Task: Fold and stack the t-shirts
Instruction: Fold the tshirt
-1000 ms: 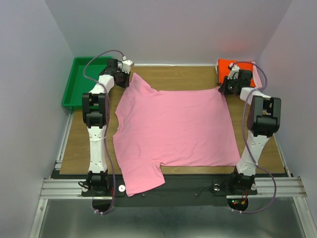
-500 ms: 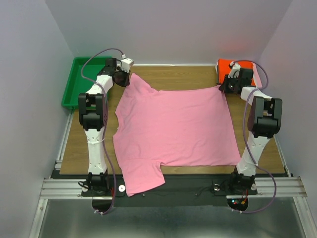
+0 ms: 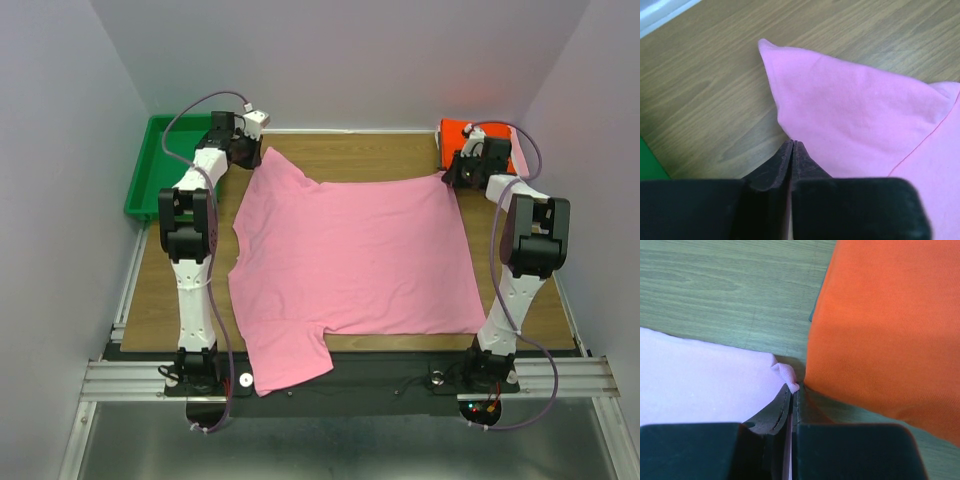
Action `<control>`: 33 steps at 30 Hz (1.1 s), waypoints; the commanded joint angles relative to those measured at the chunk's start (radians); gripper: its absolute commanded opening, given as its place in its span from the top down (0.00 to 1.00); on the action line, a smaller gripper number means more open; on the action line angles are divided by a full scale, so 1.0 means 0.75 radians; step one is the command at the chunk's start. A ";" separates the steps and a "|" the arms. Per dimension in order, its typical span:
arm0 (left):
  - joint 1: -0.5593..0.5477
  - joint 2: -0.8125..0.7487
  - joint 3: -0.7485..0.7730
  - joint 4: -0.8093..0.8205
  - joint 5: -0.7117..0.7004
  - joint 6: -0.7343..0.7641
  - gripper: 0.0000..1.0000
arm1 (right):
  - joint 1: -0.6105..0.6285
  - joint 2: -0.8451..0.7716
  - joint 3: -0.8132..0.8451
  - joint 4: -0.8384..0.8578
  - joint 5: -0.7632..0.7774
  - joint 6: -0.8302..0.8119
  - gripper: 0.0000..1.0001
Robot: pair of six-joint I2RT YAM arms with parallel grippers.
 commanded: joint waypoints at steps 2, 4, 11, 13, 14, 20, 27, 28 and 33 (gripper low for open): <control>0.008 0.039 0.083 -0.025 -0.003 -0.008 0.69 | 0.010 -0.024 0.063 0.031 -0.004 -0.009 1.00; 0.008 0.045 0.083 -0.031 0.003 -0.010 0.61 | 0.010 -0.022 0.063 0.031 -0.002 -0.013 0.99; -0.013 0.071 0.083 -0.035 -0.026 -0.014 0.41 | 0.010 -0.008 0.065 0.029 -0.002 -0.013 0.99; -0.023 0.082 0.087 -0.037 -0.054 -0.012 0.41 | 0.010 -0.004 0.069 0.031 0.000 -0.011 0.99; -0.027 0.092 0.091 -0.037 -0.064 -0.006 0.41 | 0.010 0.001 0.071 0.029 0.000 -0.011 1.00; -0.056 0.131 0.106 -0.043 -0.126 0.012 0.45 | 0.010 0.005 0.071 0.031 0.008 -0.017 0.99; -0.054 0.100 0.096 -0.007 -0.107 -0.004 0.81 | 0.010 0.005 0.075 0.031 0.018 -0.027 0.99; -0.052 0.090 0.092 -0.005 -0.105 -0.004 0.86 | 0.010 0.001 0.073 0.031 0.018 -0.027 0.99; -0.027 -0.055 -0.021 0.059 -0.069 -0.004 1.00 | 0.010 -0.028 0.061 0.029 0.026 -0.045 0.99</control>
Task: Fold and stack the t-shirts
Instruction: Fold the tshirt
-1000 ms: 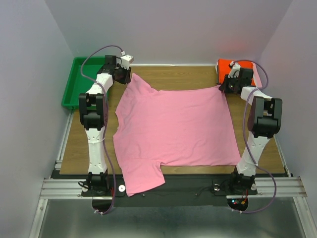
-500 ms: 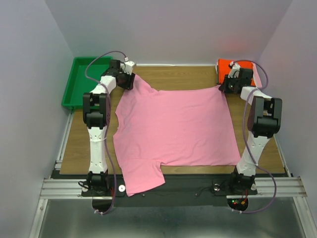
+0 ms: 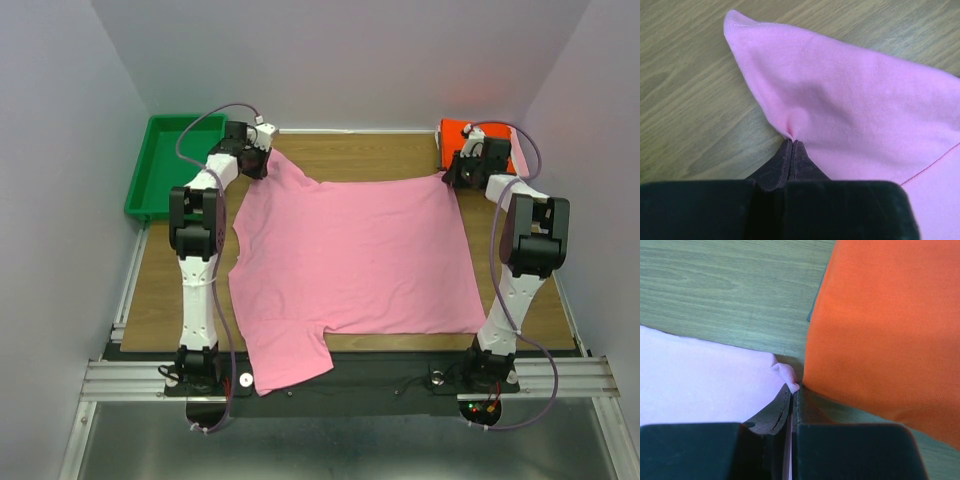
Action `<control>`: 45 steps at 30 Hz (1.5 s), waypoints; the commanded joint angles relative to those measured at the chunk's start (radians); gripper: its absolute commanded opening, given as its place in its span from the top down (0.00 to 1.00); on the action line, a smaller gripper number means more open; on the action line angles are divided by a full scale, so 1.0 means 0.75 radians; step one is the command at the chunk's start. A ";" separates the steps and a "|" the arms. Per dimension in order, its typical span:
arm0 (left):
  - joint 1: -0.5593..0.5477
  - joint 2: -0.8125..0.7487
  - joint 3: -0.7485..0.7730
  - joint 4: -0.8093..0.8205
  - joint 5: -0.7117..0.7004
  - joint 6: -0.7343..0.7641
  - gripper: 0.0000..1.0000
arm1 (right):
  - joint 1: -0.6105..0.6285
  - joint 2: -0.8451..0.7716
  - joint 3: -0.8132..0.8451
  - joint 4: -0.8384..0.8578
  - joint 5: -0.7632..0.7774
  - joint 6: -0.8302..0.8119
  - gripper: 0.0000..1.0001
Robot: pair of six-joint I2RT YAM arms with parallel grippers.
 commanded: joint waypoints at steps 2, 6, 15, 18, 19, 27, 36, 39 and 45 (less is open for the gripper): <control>0.031 -0.263 -0.156 0.118 0.055 0.018 1.00 | 0.008 -0.054 0.045 0.032 0.022 -0.037 0.99; 0.033 -0.388 -0.298 0.186 0.078 0.055 1.00 | 0.008 -0.081 0.035 0.032 0.006 -0.051 0.99; 0.031 -0.556 -0.498 0.241 0.094 0.141 1.00 | 0.006 -0.136 0.016 0.034 -0.004 -0.082 1.00; 0.033 -0.607 -0.566 0.254 0.096 0.174 1.00 | -0.002 -0.157 0.000 0.032 -0.017 -0.094 0.99; 0.033 -0.621 -0.584 0.256 0.096 0.182 1.00 | -0.004 -0.163 -0.006 -0.001 -0.021 -0.094 1.00; 0.039 -0.805 -0.807 0.325 0.121 0.202 1.00 | -0.027 -0.241 -0.072 -0.025 -0.043 -0.139 0.99; 0.050 -0.969 -0.987 0.327 0.154 0.227 1.00 | -0.039 -0.322 -0.178 -0.050 -0.068 -0.213 0.99; 0.050 -1.016 -1.058 0.313 0.170 0.245 1.00 | -0.043 -0.347 -0.211 -0.056 -0.070 -0.243 0.99; 0.050 -1.114 -1.206 0.309 0.170 0.288 1.00 | -0.060 -0.392 -0.266 -0.083 -0.088 -0.311 0.99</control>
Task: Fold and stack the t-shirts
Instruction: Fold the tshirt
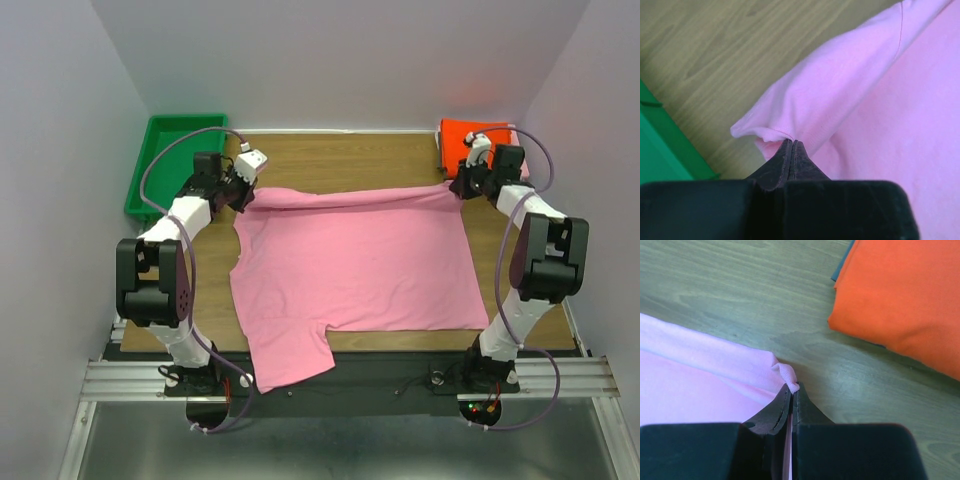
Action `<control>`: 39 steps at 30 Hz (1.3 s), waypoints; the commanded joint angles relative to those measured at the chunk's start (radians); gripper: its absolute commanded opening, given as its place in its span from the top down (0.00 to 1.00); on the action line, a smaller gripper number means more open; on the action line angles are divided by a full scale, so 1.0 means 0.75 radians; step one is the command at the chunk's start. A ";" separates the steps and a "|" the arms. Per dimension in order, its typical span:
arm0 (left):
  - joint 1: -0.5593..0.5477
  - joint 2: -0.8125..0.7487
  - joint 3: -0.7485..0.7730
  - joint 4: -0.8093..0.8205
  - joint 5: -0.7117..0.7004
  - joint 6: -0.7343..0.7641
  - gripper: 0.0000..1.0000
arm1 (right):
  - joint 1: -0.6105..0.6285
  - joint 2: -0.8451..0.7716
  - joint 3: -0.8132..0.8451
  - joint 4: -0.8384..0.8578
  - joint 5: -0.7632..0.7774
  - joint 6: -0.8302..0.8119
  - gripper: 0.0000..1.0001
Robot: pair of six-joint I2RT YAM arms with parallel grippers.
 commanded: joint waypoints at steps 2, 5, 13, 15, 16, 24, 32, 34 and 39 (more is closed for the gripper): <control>0.009 -0.126 -0.096 0.020 0.023 0.054 1.00 | -0.033 -0.093 -0.037 -0.003 -0.030 -0.088 0.99; 0.009 -0.157 -0.139 0.018 0.016 0.066 1.00 | -0.047 -0.118 -0.074 -0.009 -0.050 -0.106 1.00; 0.009 -0.227 -0.266 -0.003 0.043 0.085 1.00 | -0.054 -0.120 -0.127 -0.032 -0.054 -0.151 0.99; 0.009 -0.245 -0.311 -0.005 0.045 0.085 1.00 | -0.054 -0.112 -0.127 -0.046 -0.060 -0.165 0.99; 0.009 -0.249 -0.321 -0.007 0.047 0.085 1.00 | -0.054 -0.110 -0.129 -0.050 -0.058 -0.167 0.99; 0.005 -0.155 -0.387 -0.021 0.004 0.107 1.00 | -0.054 -0.081 -0.193 -0.109 -0.079 -0.267 0.94; 0.019 -0.088 -0.279 -0.211 0.078 0.193 0.61 | -0.054 -0.087 -0.205 -0.199 -0.007 -0.360 0.52; 0.036 -0.108 -0.211 -0.307 0.135 0.209 0.53 | -0.058 -0.116 -0.181 -0.213 -0.003 -0.366 0.46; 0.056 -0.125 -0.031 -0.385 0.156 0.203 0.51 | -0.058 -0.167 -0.087 -0.287 -0.048 -0.354 0.33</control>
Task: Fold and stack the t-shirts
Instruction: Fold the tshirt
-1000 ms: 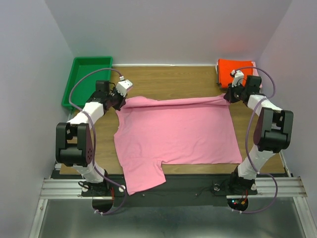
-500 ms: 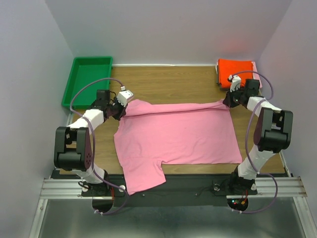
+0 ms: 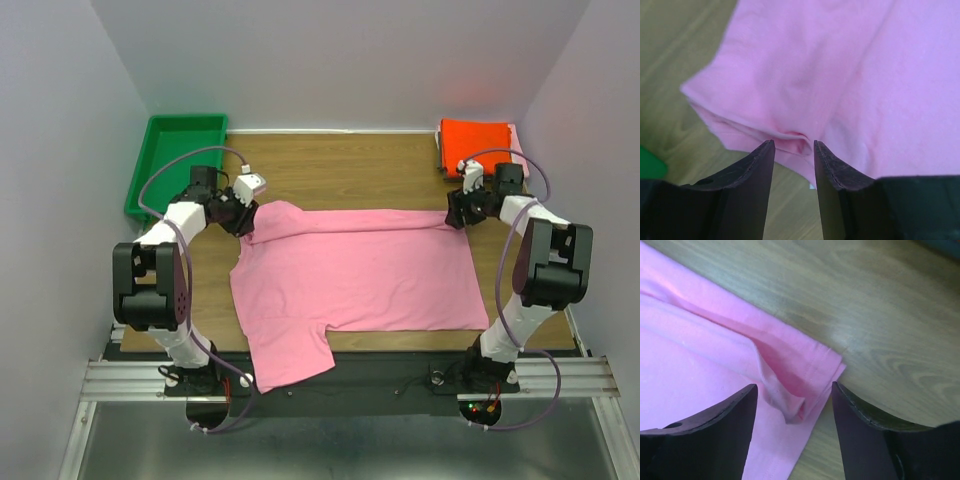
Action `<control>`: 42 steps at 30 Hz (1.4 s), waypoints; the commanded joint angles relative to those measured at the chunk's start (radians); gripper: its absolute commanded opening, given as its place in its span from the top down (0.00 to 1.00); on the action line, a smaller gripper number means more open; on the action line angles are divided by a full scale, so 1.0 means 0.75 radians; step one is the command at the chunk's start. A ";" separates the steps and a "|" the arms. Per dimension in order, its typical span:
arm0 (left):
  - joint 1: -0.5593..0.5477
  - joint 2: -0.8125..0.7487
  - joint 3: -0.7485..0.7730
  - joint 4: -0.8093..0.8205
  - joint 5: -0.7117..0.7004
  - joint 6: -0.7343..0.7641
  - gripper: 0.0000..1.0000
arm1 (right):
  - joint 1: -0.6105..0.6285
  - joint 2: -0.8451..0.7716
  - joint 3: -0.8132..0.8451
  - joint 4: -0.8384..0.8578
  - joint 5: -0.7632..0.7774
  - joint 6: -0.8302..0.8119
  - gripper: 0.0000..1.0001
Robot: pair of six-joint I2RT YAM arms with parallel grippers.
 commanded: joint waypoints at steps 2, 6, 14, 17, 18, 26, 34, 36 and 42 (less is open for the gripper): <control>0.015 -0.043 0.203 -0.050 0.052 -0.008 0.51 | -0.014 -0.082 0.176 -0.078 -0.054 0.006 0.33; 0.021 0.110 0.376 -0.038 0.035 -0.092 0.50 | -0.014 -0.025 0.244 -0.137 -0.093 0.018 0.36; 0.021 0.350 0.593 -0.044 0.062 -0.184 0.47 | -0.014 0.085 0.317 -0.258 -0.105 -0.054 0.37; 0.021 0.421 0.640 -0.046 0.058 -0.209 0.47 | -0.014 0.135 0.342 -0.311 -0.121 -0.078 0.39; 0.019 0.448 0.649 -0.044 0.050 -0.211 0.47 | -0.014 0.147 0.346 -0.327 -0.129 -0.086 0.39; 0.015 0.468 0.608 -0.050 -0.006 -0.195 0.48 | -0.014 0.180 0.348 -0.415 -0.172 -0.146 0.43; 0.015 0.454 0.545 -0.040 -0.044 -0.201 0.48 | -0.014 0.167 0.344 -0.473 -0.187 -0.191 0.46; 0.015 0.450 0.538 -0.036 -0.057 -0.207 0.48 | -0.014 0.161 0.340 -0.479 -0.185 -0.199 0.47; 0.015 0.442 0.530 0.003 -0.120 -0.232 0.48 | -0.014 0.161 0.350 -0.487 -0.177 -0.207 0.62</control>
